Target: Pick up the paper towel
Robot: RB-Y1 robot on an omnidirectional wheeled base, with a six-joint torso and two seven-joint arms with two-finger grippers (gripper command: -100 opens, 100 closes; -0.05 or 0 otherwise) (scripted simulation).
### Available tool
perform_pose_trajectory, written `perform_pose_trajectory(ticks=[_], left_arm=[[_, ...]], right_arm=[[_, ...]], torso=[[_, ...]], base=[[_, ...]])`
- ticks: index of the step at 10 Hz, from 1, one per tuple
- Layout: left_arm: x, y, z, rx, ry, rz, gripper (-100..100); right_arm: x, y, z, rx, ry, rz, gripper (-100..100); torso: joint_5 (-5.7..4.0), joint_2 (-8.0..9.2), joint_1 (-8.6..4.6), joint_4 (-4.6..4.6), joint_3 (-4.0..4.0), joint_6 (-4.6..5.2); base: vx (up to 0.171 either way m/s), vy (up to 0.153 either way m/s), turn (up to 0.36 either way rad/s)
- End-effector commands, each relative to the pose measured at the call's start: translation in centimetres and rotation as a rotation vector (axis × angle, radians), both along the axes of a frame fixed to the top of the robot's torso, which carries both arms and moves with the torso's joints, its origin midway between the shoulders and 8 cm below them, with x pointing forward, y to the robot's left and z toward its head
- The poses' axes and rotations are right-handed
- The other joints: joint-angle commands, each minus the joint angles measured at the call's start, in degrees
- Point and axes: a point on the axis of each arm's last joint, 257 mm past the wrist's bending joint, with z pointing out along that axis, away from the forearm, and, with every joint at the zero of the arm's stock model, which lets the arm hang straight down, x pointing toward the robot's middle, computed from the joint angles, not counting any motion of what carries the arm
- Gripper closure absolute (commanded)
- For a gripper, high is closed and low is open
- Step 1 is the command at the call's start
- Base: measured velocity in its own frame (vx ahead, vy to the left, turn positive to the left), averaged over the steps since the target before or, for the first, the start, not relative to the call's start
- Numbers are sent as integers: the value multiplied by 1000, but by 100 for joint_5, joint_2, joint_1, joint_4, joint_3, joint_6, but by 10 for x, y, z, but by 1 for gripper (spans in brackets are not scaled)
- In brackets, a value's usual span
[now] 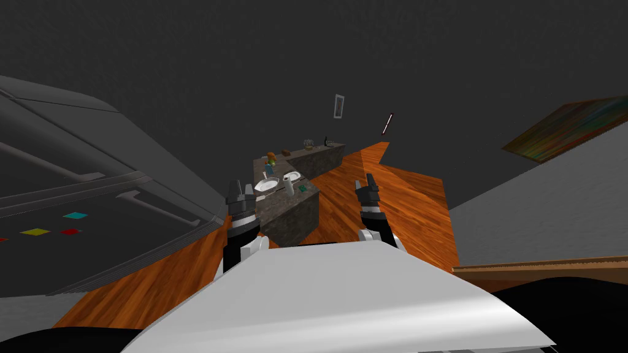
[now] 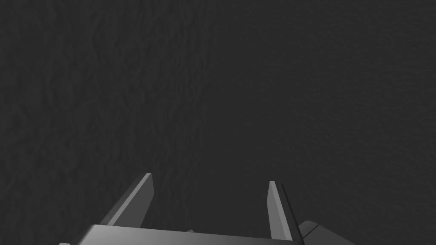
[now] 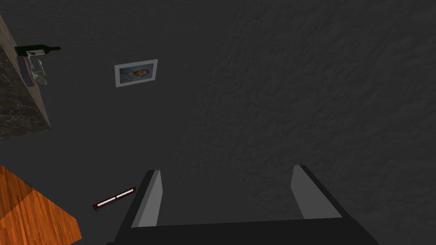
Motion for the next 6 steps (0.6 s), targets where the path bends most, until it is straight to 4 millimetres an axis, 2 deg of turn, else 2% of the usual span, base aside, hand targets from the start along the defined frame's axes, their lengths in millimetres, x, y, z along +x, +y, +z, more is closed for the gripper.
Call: perform_pose_trajectory(ticks=[1,6], left_arm=[[3,-5,-3,63,20,-12,-100],[13,-12,-24,248,90,-7,-100]], right_arm=[[0,0,0,0,0,0,0],[0,0,0,0,0,0,0]], torso=[[0,0,0,0,0,0],[5,12,20,3,7,0]], base=[[-16,18,-16],[-31,42,-23]])
